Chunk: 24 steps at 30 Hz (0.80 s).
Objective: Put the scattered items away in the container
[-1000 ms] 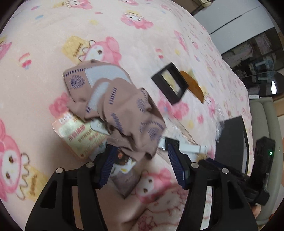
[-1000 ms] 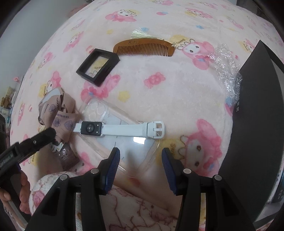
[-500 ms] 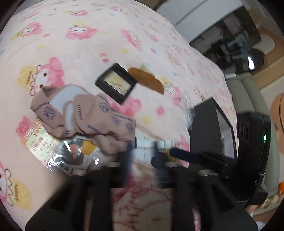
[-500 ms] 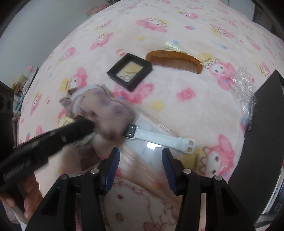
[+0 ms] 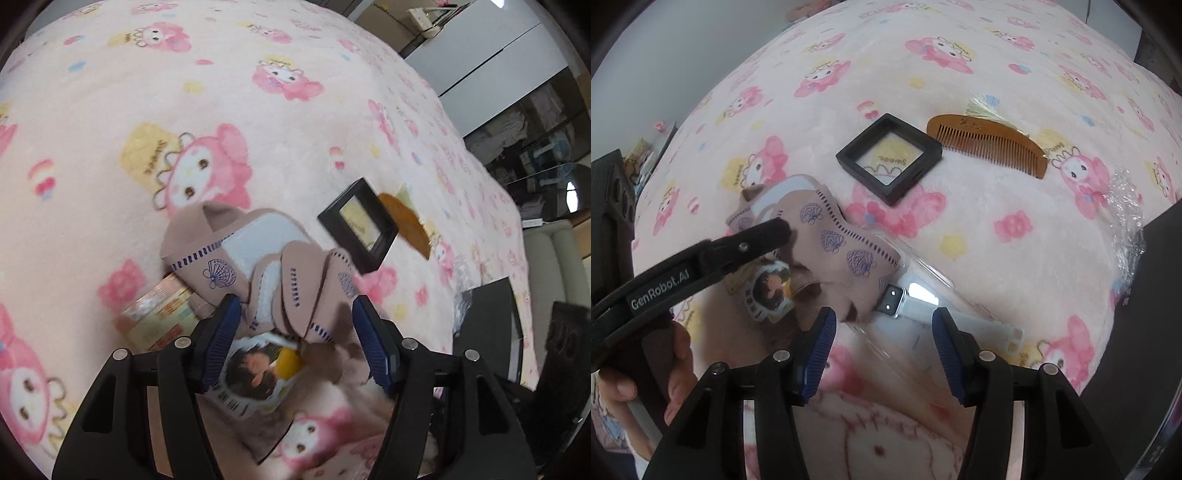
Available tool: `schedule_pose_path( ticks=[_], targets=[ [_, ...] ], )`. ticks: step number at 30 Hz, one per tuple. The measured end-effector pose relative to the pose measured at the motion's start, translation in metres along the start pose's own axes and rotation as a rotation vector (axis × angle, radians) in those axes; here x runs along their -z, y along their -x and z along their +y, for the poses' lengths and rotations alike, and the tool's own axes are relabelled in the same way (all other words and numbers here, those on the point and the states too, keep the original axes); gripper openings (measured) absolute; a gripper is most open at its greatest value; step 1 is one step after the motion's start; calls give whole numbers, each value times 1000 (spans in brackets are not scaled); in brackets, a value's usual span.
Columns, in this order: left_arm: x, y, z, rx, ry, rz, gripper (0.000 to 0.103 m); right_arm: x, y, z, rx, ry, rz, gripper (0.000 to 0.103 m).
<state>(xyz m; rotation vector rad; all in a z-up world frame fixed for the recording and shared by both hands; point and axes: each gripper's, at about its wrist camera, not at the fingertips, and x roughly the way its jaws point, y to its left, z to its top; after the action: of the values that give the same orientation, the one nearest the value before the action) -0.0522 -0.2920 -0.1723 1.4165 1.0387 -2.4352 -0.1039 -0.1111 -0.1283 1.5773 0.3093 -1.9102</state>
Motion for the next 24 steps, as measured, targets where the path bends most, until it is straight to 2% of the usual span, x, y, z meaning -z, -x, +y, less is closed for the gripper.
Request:
schedule_pose_path(
  ticks=[2,3,4,5,7,10,11,12,13,15,16,20,23,24],
  targets=[
    [-1,-6,-5,-12,-24,-4,62,-1,-9,2,11,7,20,50],
    [0,-9,-10,-27,-47,2,56,0,-13,3,12,6,36,50],
    [1,-12,-13,-39,-67,13,36,-3,-20,1,5,-2,59,50],
    [2,-16,-17,-43,-91,34,29,-4,-24,-1,-4,-13,77,50],
    [7,-21,-24,-2,-127,77,20,-4,-29,-9,-30,-50,96,50],
    [18,-14,-36,73,-202,121,17,-1,-28,-24,-68,-125,89,50],
    [20,-7,-39,88,-221,109,17,0,-28,-28,-76,-144,88,50],
    [22,0,-41,93,-231,96,25,1,-29,-29,-74,-148,92,50],
    [21,5,-41,82,-228,77,42,2,-28,-31,-83,-164,85,50],
    [17,11,-36,23,-209,30,58,2,-26,-33,-89,-177,72,50],
    [15,10,-33,3,-197,17,60,2,-26,-33,-88,-179,71,50],
    [4,-8,-10,-28,-84,56,61,0,-30,-33,-81,-180,85,50],
    [-1,-19,-8,-37,-78,33,62,-1,-32,-35,-95,-188,89,50],
    [-2,-22,-10,-41,-84,28,65,-1,-32,-37,-105,-195,86,50]
  ],
)
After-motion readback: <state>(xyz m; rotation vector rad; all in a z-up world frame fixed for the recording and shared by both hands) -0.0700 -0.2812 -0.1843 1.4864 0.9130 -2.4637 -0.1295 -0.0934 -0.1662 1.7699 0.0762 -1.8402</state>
